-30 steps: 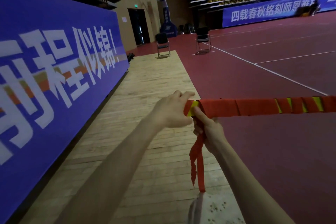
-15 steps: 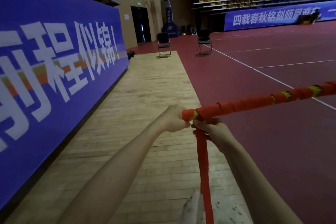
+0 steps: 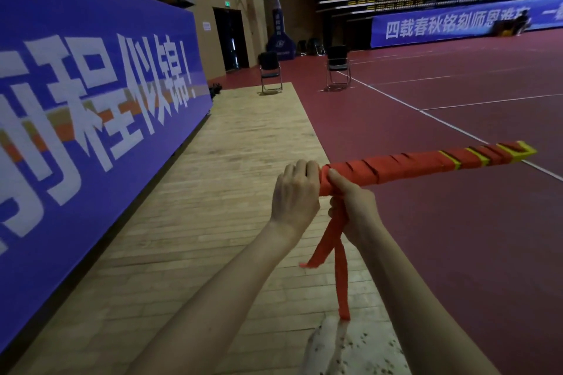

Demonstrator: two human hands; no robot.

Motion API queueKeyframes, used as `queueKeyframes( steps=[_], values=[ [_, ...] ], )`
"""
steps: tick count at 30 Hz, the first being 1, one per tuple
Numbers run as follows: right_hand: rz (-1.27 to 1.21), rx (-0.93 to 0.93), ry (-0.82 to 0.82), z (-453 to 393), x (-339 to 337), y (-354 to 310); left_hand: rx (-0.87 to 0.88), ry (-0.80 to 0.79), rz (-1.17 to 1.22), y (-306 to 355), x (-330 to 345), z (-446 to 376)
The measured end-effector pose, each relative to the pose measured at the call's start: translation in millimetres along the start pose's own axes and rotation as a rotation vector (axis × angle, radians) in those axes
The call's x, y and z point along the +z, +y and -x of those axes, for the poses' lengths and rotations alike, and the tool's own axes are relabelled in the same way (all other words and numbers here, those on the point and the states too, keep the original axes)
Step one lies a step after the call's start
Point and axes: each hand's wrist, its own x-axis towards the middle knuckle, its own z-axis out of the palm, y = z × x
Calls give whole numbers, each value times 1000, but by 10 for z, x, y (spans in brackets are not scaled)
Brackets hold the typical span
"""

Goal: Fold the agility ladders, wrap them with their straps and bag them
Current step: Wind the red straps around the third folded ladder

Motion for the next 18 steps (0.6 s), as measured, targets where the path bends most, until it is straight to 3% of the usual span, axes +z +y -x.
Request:
queueKeyframes(
  steps=[2,4,6,8,10,14,18],
  values=[
    [-28,-52,7,-39,-29,40,-91,-233,148,36,-107,-19],
    [10,-135,-40,-78,-123,79,-236,-684,385,-31,-246,-154],
    [82,-215,-187,-71,-208,60,-372,-1070,695,-175,-381,-384],
    [147,-262,-331,-58,-234,2,-459,-1259,937,-304,-454,-515],
    [227,-278,-362,-53,-228,-62,-503,-1246,1040,-334,-452,-494],
    [337,-233,-327,-45,-274,-110,-445,-1048,1084,-268,-369,-282],
    [365,-206,-324,-27,-333,-72,-359,-926,929,-234,-328,-249]
  ],
)
